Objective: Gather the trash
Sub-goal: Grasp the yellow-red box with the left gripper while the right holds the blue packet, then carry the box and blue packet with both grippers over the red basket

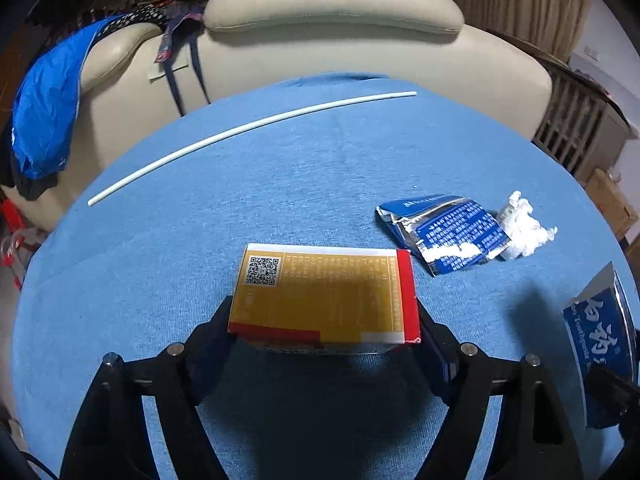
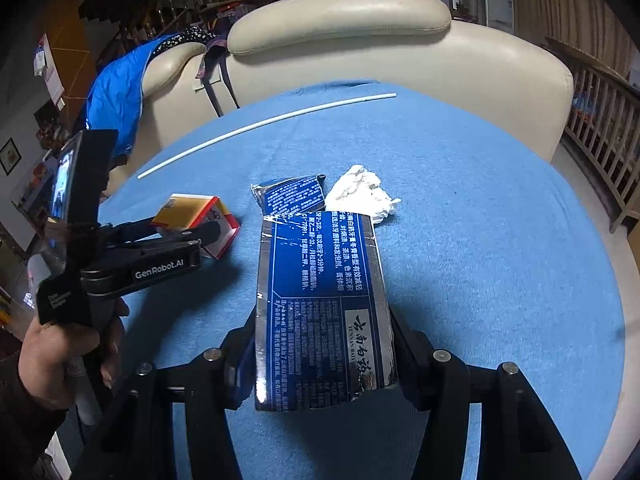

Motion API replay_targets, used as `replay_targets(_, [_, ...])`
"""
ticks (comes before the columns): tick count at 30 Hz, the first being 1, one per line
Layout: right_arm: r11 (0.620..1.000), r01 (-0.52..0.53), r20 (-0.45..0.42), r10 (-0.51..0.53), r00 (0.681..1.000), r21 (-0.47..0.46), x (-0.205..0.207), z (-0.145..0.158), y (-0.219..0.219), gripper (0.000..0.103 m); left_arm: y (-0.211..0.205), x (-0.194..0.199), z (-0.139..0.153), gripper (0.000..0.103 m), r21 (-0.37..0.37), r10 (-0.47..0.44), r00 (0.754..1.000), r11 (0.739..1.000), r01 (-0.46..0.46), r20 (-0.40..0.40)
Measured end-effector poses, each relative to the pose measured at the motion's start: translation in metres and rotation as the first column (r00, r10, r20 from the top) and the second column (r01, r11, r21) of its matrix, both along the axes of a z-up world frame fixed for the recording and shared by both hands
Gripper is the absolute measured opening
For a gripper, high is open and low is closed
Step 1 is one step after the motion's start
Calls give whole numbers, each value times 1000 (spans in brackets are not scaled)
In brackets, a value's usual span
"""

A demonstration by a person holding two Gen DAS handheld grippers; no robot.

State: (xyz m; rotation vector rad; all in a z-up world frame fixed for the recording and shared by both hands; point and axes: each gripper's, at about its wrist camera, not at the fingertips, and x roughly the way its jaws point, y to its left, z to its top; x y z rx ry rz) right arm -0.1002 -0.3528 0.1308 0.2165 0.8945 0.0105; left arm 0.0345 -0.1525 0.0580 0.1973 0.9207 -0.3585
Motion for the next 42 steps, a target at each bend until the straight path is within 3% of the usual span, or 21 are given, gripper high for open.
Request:
replay_targets(7, [1000,7,7,-7,1000,9,-7,2,5,60,17,-22,15,82,2,-14,1000,1000,14,26])
replay_targets(15, [1000,22,-8,-22,1000,-6,-28,1,16,60,49,-66,31,82,40,41,998,998,-43,38])
replay_targets(29, [998,58,45,-56,997,-25,-115,30,49,60,100,-154,64,82,-15,108,992,994,-107,61])
replay_targets(42, [994,101,100,-105,989,39,-171,38,56,60,99,-205,81,82,-33,78,992,997,-76,95])
